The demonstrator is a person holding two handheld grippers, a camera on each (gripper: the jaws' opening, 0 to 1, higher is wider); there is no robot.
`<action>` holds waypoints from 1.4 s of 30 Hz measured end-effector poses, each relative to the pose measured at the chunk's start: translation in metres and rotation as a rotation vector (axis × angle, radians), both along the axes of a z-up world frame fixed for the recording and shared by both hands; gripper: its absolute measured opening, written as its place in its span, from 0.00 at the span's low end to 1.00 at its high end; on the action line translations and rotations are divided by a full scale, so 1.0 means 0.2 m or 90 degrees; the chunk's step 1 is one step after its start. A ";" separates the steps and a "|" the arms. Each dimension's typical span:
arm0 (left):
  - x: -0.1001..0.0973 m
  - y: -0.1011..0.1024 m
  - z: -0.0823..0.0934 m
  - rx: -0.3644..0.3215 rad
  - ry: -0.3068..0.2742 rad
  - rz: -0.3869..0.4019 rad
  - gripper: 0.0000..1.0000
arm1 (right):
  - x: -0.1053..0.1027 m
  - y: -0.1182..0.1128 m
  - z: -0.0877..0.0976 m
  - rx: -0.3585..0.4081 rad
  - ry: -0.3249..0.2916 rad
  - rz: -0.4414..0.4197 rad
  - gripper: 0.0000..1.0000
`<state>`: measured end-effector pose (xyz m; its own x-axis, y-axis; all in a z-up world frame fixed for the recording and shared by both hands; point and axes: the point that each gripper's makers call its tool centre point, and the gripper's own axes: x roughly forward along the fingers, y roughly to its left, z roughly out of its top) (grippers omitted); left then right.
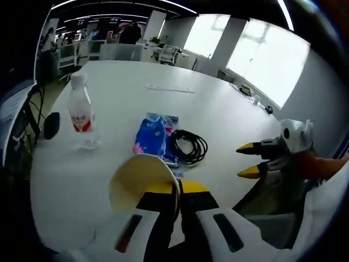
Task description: Arrange the tabletop items into an orderly group along one side of the table until the central work area is clear of visible clutter.
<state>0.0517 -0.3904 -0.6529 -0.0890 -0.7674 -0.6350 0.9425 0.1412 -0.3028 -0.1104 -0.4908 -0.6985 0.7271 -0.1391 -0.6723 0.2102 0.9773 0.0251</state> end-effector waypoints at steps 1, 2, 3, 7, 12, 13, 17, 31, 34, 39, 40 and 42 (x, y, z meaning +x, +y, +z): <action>0.00 0.00 -0.01 0.003 -0.004 -0.004 0.00 | -0.01 -0.01 0.00 0.003 -0.002 -0.008 0.44; 0.00 -0.01 -0.01 0.007 -0.011 -0.011 0.00 | -0.03 -0.02 0.00 0.007 -0.004 -0.017 0.44; 0.00 -0.02 -0.01 0.007 -0.012 -0.013 0.00 | -0.04 -0.02 0.00 0.010 -0.005 -0.023 0.44; 0.03 -0.04 -0.03 0.011 -0.016 -0.015 0.00 | -0.07 -0.04 -0.01 0.024 -0.008 -0.048 0.44; 0.07 -0.07 -0.03 0.015 -0.025 -0.012 0.00 | -0.09 -0.05 -0.01 0.052 -0.023 -0.077 0.44; 0.08 -0.08 -0.03 0.017 -0.029 -0.014 0.00 | -0.09 -0.05 -0.01 0.054 -0.023 -0.078 0.44; 0.11 -0.11 -0.04 0.020 -0.040 -0.018 0.00 | -0.08 -0.05 -0.01 0.060 -0.025 -0.082 0.44; 0.19 -0.18 -0.08 0.028 -0.054 -0.011 0.00 | -0.07 -0.07 -0.02 0.074 -0.039 -0.101 0.43; 0.22 -0.20 -0.08 0.027 -0.057 -0.006 0.00 | -0.08 -0.07 -0.03 0.076 -0.037 -0.102 0.43; 0.27 -0.23 -0.09 0.030 -0.067 0.004 0.00 | -0.08 -0.06 -0.04 0.082 -0.037 -0.104 0.43; 0.28 -0.23 -0.09 0.030 -0.069 0.006 0.00 | -0.08 -0.06 -0.04 0.082 -0.037 -0.104 0.43; 0.30 -0.24 -0.10 0.032 -0.073 0.010 0.00 | -0.09 -0.06 -0.04 0.084 -0.038 -0.103 0.43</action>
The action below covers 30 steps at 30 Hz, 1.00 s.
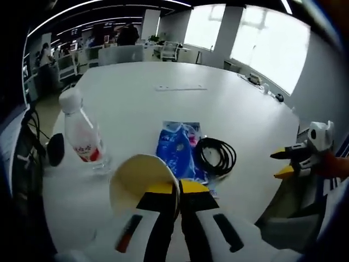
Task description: Arrange the tabletop items into an orderly group along one side of the table until the central work area is clear of visible clutter.
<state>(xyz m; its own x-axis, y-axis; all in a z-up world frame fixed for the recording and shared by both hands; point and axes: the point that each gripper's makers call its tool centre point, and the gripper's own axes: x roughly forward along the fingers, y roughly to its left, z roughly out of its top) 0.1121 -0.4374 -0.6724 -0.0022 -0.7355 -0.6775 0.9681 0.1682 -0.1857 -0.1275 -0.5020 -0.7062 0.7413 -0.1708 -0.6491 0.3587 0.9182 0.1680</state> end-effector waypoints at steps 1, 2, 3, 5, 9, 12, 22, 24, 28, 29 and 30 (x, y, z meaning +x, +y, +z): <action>0.01 -0.01 -0.01 0.001 -0.003 0.004 0.00 | 0.00 0.00 0.00 0.000 0.000 0.001 0.43; 0.02 -0.01 -0.01 0.002 -0.005 0.006 0.00 | 0.00 0.00 0.00 0.001 0.001 0.002 0.43; 0.03 -0.01 -0.01 0.004 -0.011 0.008 0.00 | 0.00 0.00 0.00 0.001 0.002 0.004 0.43; 0.05 -0.02 -0.02 0.006 -0.026 0.005 0.00 | 0.00 0.01 0.00 0.002 0.005 0.005 0.43; 0.07 -0.04 -0.05 0.002 -0.037 0.005 0.00 | -0.01 0.00 -0.01 0.008 0.007 0.005 0.43; 0.08 -0.04 -0.06 0.015 -0.070 -0.003 0.00 | -0.01 0.00 -0.01 0.005 0.008 0.008 0.43; 0.16 -0.13 -0.10 0.042 -0.137 -0.018 0.00 | -0.06 0.02 -0.03 0.017 0.013 -0.009 0.42; 0.18 -0.14 -0.11 0.049 -0.150 -0.021 0.00 | -0.07 0.02 -0.03 0.019 0.014 -0.011 0.42; 0.21 -0.14 -0.16 0.075 -0.172 -0.034 0.00 | -0.07 0.01 -0.03 0.021 0.016 -0.011 0.42; 0.21 -0.15 -0.16 0.077 -0.175 -0.037 0.00 | -0.07 0.01 -0.03 0.020 0.017 -0.011 0.42; 0.22 -0.15 -0.17 0.083 -0.181 -0.044 0.00 | -0.07 0.01 -0.03 0.020 0.018 -0.011 0.42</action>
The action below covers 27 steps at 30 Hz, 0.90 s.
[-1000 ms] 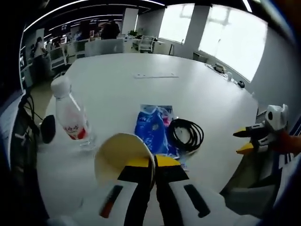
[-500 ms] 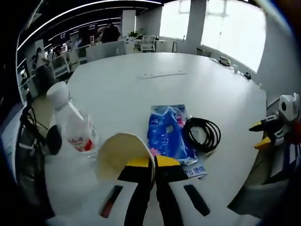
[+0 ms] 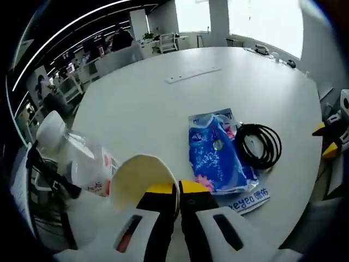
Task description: Arrange the tabletop items into an orderly group along one side of the table until the central work area is clear of visible clutter.
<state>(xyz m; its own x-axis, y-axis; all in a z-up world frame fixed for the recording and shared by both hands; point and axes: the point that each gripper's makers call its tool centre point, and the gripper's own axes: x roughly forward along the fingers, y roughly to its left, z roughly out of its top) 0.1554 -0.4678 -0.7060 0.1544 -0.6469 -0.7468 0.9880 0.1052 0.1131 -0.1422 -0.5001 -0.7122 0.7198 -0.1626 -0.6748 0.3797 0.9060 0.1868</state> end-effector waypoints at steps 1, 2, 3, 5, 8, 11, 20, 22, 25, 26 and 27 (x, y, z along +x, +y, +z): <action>0.00 -0.01 0.00 0.002 -0.004 -0.004 0.00 | 0.00 0.00 0.00 0.000 0.000 -0.001 0.42; 0.01 -0.01 -0.01 0.008 -0.010 -0.011 0.00 | 0.00 -0.01 0.00 0.001 0.000 -0.001 0.42; 0.01 -0.02 -0.01 0.012 -0.014 -0.015 0.00 | 0.00 -0.01 0.00 0.001 0.000 -0.001 0.42; 0.01 -0.03 -0.02 0.017 -0.022 -0.021 0.00 | 0.01 -0.01 0.00 0.002 0.001 0.000 0.42; 0.03 -0.07 -0.04 0.025 -0.030 -0.028 0.00 | 0.01 -0.01 0.00 0.001 0.005 0.006 0.43; 0.04 -0.10 -0.04 0.025 -0.035 -0.031 0.00 | 0.02 -0.01 0.00 0.001 0.006 0.009 0.43; 0.06 -0.17 -0.06 0.025 -0.039 -0.042 0.00 | 0.07 -0.03 0.01 -0.002 0.009 0.019 0.43; 0.06 -0.17 -0.06 0.025 -0.041 -0.043 0.00 | 0.08 -0.03 0.01 -0.002 0.009 0.023 0.43; 0.06 -0.19 -0.06 0.023 -0.041 -0.043 0.00 | 0.09 -0.03 0.02 -0.003 0.008 0.028 0.43; 0.06 -0.19 -0.06 0.023 -0.042 -0.043 0.00 | 0.09 -0.03 0.02 -0.003 0.008 0.028 0.43; 0.07 -0.20 -0.06 0.024 -0.041 -0.044 0.00 | 0.10 -0.03 0.02 -0.002 0.009 0.029 0.43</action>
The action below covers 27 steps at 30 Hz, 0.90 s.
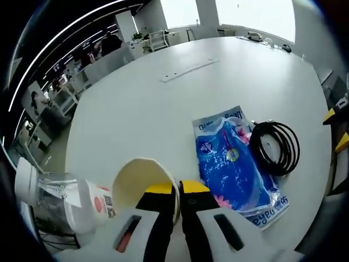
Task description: Arrange the tabletop items into an orderly group along one side of the table until the central work area is clear of visible clutter.
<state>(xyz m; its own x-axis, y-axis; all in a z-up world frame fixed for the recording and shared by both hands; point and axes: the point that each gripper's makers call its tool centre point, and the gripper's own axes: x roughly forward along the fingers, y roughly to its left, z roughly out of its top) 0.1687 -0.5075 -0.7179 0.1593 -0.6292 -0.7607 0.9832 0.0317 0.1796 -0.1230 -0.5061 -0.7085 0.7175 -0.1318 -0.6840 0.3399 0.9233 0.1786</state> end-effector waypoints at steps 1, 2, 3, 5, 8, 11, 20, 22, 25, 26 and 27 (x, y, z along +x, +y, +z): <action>0.00 0.00 0.00 0.000 -0.001 0.000 0.00 | 0.00 0.00 0.00 0.000 0.000 0.001 0.43; 0.01 -0.01 0.00 0.000 -0.002 0.001 0.00 | 0.01 0.00 0.00 0.000 0.001 0.003 0.43; 0.02 -0.01 0.00 0.002 -0.005 0.002 0.03 | 0.01 0.00 0.00 0.000 0.001 0.005 0.43; 0.03 -0.01 0.01 -0.002 -0.006 0.007 0.08 | 0.01 0.00 -0.01 0.000 0.002 0.007 0.43; 0.03 -0.02 0.04 -0.013 -0.007 0.013 0.10 | 0.01 0.00 -0.01 0.002 0.004 0.007 0.43; 0.02 -0.02 0.06 -0.022 -0.007 0.010 0.11 | 0.02 0.01 -0.02 0.003 0.004 0.009 0.43; 0.02 -0.01 0.12 -0.040 -0.027 0.007 0.11 | 0.05 0.01 -0.02 0.001 0.000 0.018 0.42; 0.02 0.00 0.13 -0.044 -0.027 0.004 0.13 | 0.05 0.01 -0.01 0.001 0.000 0.022 0.42; 0.01 0.01 0.16 -0.051 -0.035 -0.002 0.13 | 0.06 0.01 -0.01 0.000 -0.001 0.027 0.43; 0.00 0.01 0.17 -0.051 -0.035 -0.004 0.14 | 0.06 0.01 -0.01 0.000 -0.002 0.028 0.42; 0.01 0.01 0.16 -0.054 -0.035 -0.002 0.15 | 0.07 0.01 -0.01 0.000 -0.004 0.030 0.42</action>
<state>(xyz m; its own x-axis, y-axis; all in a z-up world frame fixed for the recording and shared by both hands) 0.1708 -0.5051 -0.6861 0.1969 -0.6917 -0.6948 0.9722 0.0462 0.2295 -0.1090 -0.5032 -0.7099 0.7269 -0.0977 -0.6797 0.2947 0.9384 0.1803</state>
